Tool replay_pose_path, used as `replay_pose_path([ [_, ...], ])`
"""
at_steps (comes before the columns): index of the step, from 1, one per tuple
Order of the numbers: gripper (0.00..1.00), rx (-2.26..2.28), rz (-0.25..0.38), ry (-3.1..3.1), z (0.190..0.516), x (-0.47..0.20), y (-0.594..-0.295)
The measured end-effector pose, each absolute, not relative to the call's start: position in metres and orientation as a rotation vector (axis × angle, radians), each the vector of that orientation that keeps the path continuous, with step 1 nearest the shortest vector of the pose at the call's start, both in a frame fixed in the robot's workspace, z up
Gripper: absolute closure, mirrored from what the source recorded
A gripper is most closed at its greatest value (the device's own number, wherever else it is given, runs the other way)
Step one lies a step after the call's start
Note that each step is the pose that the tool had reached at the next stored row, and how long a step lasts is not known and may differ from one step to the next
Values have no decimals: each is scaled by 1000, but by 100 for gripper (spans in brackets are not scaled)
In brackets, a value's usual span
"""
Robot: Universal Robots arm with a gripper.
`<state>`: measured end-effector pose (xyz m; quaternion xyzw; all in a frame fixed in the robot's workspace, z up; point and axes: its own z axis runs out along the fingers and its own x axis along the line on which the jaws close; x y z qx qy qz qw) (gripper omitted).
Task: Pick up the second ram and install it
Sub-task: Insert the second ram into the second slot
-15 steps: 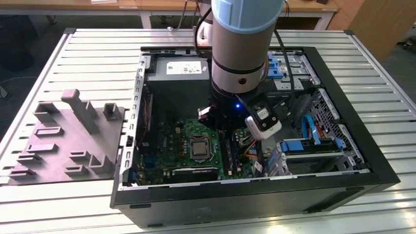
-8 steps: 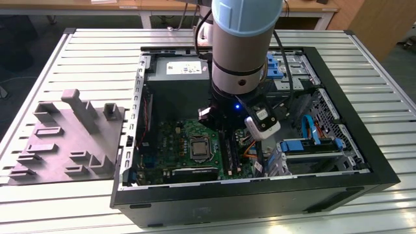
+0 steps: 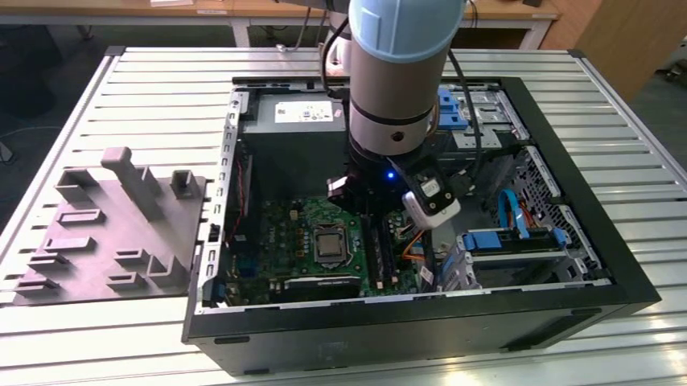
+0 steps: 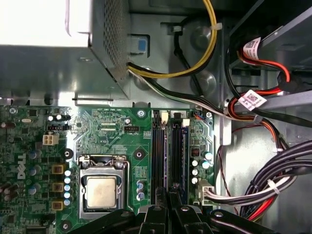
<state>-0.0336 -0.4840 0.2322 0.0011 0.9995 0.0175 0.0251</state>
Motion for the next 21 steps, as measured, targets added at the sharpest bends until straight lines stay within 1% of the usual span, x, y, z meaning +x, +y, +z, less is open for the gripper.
replay_pose_path([
  [9, 87, 4, 54, 3091, 226, -34, -481],
  [21, 87, 4, 57, 3091, 225, -34, -480],
])
